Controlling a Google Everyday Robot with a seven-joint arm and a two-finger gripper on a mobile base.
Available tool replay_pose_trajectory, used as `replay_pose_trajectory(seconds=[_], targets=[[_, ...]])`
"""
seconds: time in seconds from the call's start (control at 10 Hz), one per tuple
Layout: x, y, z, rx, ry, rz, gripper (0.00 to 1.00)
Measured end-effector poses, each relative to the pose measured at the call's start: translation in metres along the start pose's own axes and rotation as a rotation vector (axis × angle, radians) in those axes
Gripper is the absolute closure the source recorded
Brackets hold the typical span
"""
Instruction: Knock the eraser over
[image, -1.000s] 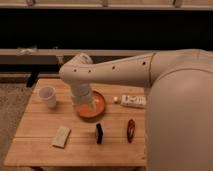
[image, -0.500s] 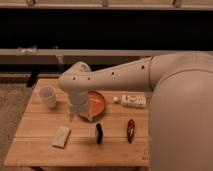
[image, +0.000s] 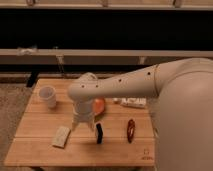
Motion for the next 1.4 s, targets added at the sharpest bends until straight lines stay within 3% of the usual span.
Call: replay_pose_trajectory(seconds=[0.3,0.7,1.0,1.4], targets=[[0.006,-0.018,0.014,-0.008,0.026,0.04,0.35],[-0.001,-0.048,0.01,0.033,0.01,0.097,0.35],[-0.007,-0.054,-0.003,0.025,-0.014,0.089,0.35],[-0.007,-0.052,-0.004,0.018,-0.018,0.083,0.35]])
